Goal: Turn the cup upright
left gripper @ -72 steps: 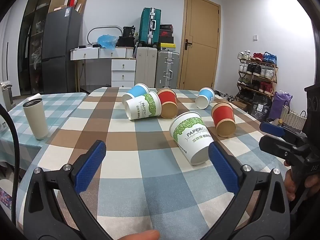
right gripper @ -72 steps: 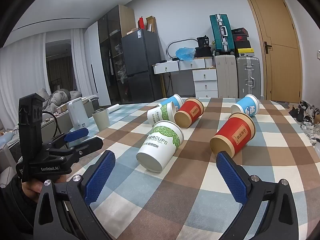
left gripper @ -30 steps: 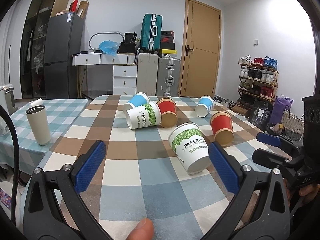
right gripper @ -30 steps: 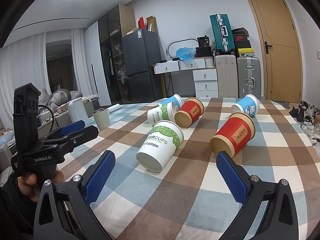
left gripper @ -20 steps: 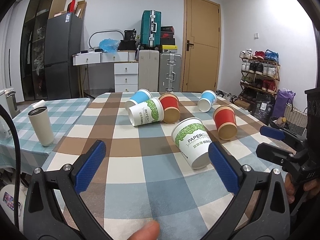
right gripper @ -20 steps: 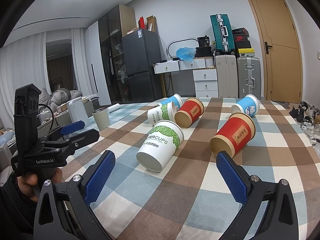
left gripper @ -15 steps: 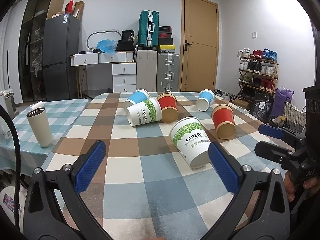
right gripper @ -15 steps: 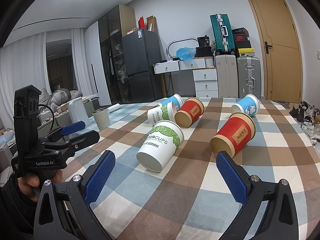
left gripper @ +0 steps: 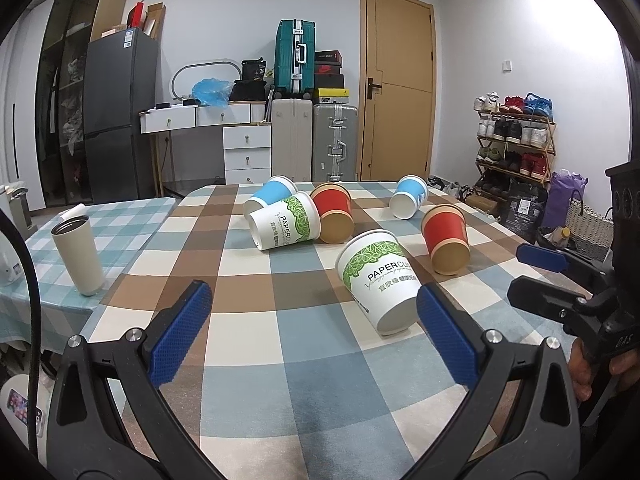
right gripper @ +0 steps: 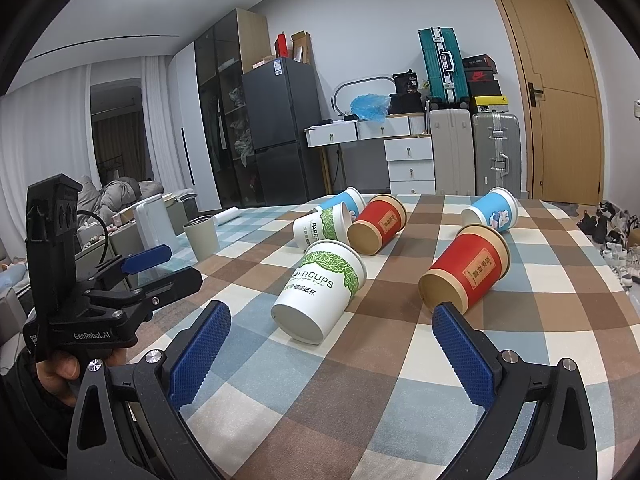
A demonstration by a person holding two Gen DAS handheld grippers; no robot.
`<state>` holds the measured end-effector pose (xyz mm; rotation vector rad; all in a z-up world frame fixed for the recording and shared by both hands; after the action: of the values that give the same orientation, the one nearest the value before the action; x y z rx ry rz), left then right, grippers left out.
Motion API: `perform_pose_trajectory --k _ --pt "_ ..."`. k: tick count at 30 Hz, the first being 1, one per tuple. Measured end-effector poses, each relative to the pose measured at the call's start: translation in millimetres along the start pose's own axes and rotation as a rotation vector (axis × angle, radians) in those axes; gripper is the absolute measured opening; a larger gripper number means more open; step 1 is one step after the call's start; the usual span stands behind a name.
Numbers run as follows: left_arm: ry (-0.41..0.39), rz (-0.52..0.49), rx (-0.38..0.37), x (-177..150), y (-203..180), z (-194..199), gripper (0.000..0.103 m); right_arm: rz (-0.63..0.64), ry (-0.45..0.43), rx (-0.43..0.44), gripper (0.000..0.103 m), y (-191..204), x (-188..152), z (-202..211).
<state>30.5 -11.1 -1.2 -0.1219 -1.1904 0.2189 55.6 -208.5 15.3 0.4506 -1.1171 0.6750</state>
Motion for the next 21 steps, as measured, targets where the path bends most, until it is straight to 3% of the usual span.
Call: perform_pose_trajectory --k 21 --pt "0.042 -0.015 0.003 -4.1 -13.6 -7.5 0.102 -0.014 0.037 -0.056 0.103 -7.1 2.9 -2.9"
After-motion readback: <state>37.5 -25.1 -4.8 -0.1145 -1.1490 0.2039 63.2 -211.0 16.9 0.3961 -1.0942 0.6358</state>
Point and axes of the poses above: each gripper's, at about its wrist camera, not at the fingertips, and z roughly against the way its jaws point, y to its left, x to its top, the point moved 4 cm from there along -z, roughly the way its jaws point, and after that the axes turned 11 degrees about z, right-handed, at the moved point
